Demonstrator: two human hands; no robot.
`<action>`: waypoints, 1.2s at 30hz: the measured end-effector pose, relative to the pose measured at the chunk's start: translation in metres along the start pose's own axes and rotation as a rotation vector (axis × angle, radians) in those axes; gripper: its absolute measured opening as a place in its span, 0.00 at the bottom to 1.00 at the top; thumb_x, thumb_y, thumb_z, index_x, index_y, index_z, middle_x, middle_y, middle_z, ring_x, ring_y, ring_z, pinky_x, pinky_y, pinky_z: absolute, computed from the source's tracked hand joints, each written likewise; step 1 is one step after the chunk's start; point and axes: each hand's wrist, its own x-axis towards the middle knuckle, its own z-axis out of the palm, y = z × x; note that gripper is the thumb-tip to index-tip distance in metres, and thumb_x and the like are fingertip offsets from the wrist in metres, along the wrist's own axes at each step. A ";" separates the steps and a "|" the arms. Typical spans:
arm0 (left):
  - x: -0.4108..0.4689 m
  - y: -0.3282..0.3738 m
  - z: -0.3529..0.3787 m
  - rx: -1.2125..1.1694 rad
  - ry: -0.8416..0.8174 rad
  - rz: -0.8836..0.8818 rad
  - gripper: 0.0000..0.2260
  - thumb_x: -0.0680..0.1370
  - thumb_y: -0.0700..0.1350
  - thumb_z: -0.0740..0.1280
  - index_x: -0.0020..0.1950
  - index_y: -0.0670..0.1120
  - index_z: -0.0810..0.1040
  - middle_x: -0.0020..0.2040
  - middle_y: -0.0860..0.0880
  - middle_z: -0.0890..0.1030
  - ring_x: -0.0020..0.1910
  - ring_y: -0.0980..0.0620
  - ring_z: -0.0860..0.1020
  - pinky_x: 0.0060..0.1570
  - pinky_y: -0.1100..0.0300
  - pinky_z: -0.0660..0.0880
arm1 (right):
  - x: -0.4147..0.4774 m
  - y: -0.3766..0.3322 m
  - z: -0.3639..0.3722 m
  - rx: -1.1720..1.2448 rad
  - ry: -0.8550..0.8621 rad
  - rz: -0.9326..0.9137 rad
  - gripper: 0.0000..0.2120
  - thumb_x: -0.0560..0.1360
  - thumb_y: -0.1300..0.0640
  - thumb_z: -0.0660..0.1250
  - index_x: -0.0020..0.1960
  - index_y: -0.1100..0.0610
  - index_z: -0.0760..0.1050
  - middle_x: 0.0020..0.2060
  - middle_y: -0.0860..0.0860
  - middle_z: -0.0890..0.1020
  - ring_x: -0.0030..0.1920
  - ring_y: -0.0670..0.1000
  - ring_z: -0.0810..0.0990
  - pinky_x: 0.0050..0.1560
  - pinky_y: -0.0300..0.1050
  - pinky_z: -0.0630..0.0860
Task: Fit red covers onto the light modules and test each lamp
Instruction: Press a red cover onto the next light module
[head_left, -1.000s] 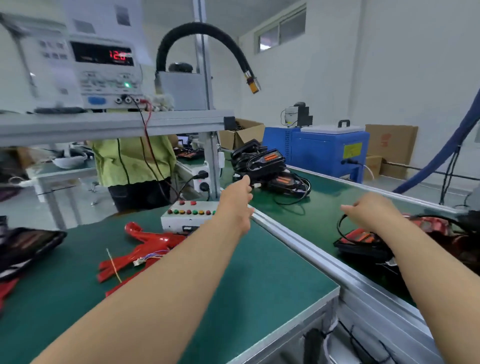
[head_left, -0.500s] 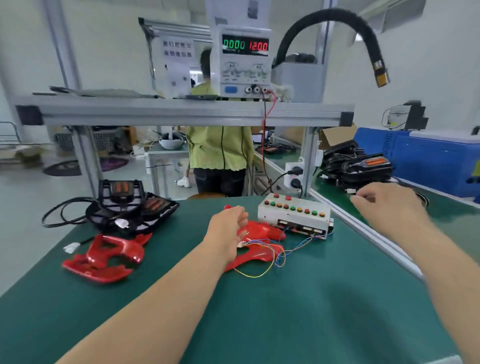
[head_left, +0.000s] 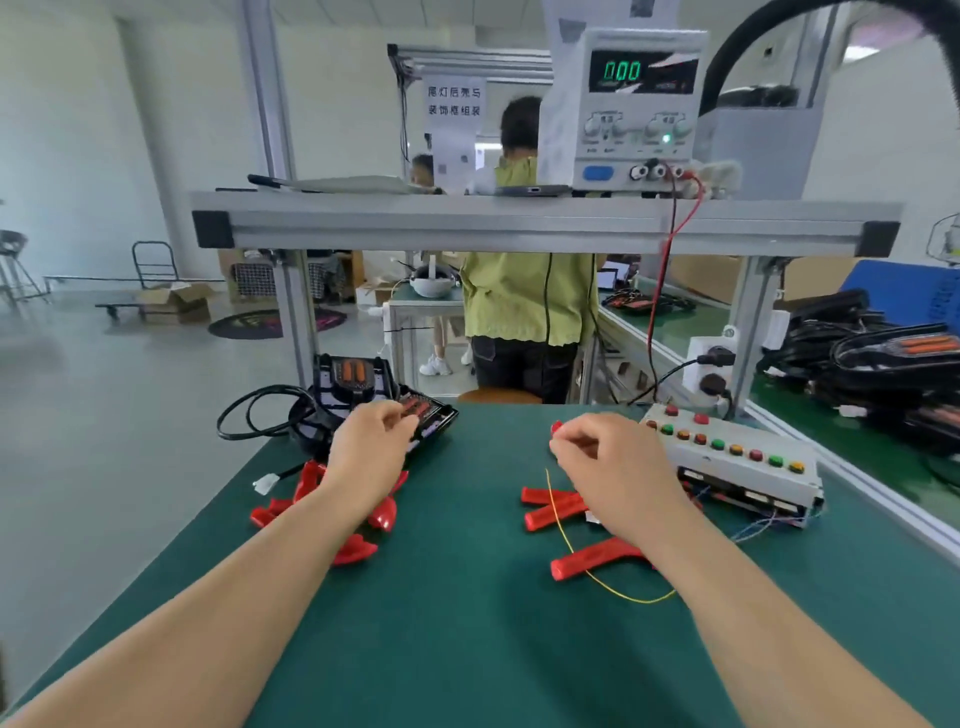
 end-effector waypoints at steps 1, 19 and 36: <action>0.009 -0.007 -0.005 0.117 0.022 0.026 0.03 0.80 0.48 0.66 0.50 0.52 0.79 0.45 0.51 0.80 0.46 0.56 0.80 0.43 0.57 0.73 | -0.001 -0.001 0.008 0.042 -0.011 0.005 0.06 0.76 0.55 0.68 0.42 0.48 0.80 0.39 0.42 0.82 0.42 0.39 0.78 0.42 0.28 0.68; 0.085 -0.045 -0.002 1.068 -0.060 0.223 0.14 0.81 0.50 0.63 0.67 0.51 0.74 0.61 0.47 0.76 0.65 0.44 0.69 0.61 0.49 0.68 | -0.022 0.024 0.057 0.396 -0.119 0.140 0.07 0.79 0.58 0.67 0.47 0.48 0.81 0.39 0.45 0.80 0.32 0.40 0.77 0.33 0.37 0.71; -0.030 0.030 0.013 0.859 0.165 0.770 0.07 0.69 0.39 0.77 0.39 0.44 0.79 0.36 0.46 0.74 0.41 0.40 0.75 0.46 0.46 0.71 | -0.028 0.014 0.057 0.916 -0.255 0.386 0.09 0.77 0.47 0.70 0.51 0.52 0.81 0.48 0.50 0.86 0.48 0.45 0.85 0.42 0.34 0.79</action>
